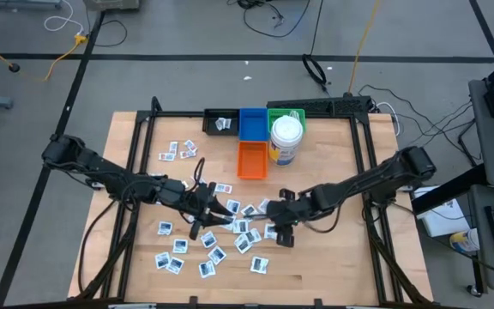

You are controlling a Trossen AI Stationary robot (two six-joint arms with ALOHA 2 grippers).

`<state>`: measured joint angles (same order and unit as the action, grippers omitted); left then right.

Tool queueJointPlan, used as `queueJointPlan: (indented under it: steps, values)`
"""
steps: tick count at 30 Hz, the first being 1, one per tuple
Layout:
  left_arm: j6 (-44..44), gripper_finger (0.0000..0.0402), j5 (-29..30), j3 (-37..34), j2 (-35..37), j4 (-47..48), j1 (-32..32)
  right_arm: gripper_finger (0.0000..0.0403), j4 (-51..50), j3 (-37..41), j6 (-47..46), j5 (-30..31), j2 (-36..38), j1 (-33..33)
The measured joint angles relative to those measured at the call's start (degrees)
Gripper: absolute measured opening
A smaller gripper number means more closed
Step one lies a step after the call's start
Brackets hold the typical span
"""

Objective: Pick & Place First Aid Supplies
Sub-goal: Put the gray towelette pack into the black bin

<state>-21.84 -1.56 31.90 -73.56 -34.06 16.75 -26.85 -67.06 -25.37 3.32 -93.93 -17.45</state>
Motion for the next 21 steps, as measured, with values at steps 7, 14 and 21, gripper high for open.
queueJointPlan:
  steps: [7, 14, 21]
  values:
    - [-0.2, 0.0127, -1.7, 0.0, 0.0, 0.0, 0.2, 0.0167, 1.3, -0.1, -0.5, 1.6, -7.0, -2.2]
    - [-0.1, 0.0127, -2.9, 0.0, 0.0, -0.1, 0.4, 0.0167, 1.5, 0.0, -2.6, 5.0, -12.6, -2.8]
    - [-0.8, 0.0127, -3.4, 0.0, 0.0, 0.1, 1.2, 0.0125, 3.0, -0.1, -3.3, 4.7, -13.3, -2.4]
